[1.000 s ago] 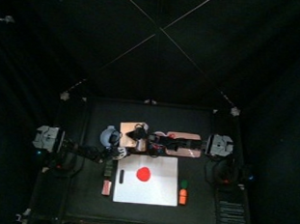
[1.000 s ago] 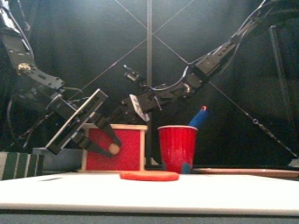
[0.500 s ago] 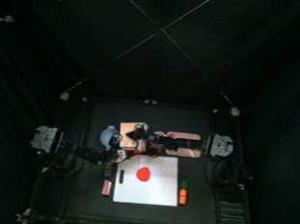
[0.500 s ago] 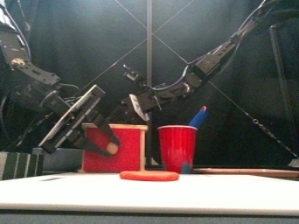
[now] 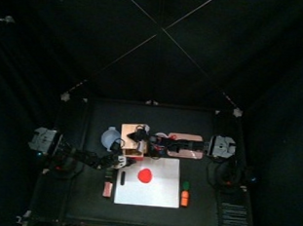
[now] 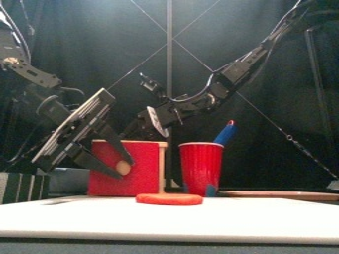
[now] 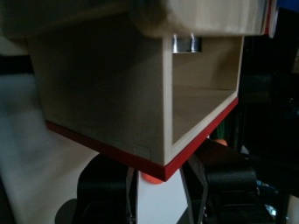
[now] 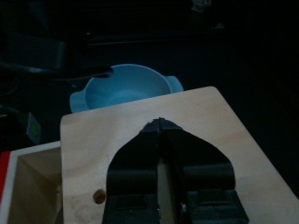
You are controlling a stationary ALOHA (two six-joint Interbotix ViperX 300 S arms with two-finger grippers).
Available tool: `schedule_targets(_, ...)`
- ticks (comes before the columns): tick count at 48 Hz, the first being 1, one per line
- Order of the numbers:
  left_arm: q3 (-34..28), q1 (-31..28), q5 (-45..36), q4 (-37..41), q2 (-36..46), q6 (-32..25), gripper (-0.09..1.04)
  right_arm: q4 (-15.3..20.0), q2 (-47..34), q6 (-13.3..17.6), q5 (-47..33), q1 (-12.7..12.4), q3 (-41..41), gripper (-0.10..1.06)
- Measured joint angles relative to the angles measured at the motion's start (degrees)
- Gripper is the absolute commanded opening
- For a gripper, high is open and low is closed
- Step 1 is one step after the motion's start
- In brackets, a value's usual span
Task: Get the cutter from the drawer then cut the dough then place the extra dough in the bowl
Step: Open the drawer
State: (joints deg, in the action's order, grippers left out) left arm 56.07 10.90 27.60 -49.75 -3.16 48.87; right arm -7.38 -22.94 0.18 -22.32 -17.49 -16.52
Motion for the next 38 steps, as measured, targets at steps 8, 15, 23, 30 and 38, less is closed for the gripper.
schedule_targets(8, -0.4, 1.4, -1.2, -0.5, 0.0, 0.0, 0.45, -0.1, 0.0, 0.0, 0.0, 0.1, 0.1, 0.03)
schedule_targets(15, -0.7, 1.9, -1.9, -0.7, 0.0, 0.1, 0.45, -0.1, 0.0, 0.0, 0.0, 0.1, 0.2, 0.03)
schedule_targets(23, -0.9, 2.1, -2.5, -0.7, 0.1, 0.2, 0.45, -0.1, -0.1, 0.0, 0.1, 0.1, 0.4, 0.03)
schedule_targets(30, -1.1, 2.3, -2.8, -0.6, 0.0, 0.3, 0.45, -0.1, -0.2, 0.0, 0.1, 0.1, 0.4, 0.03)
schedule_targets(38, -1.1, 2.5, -3.0, -0.7, 0.0, 0.2, 0.45, -0.1, -0.3, 0.0, 0.0, 0.1, 0.5, 0.03)
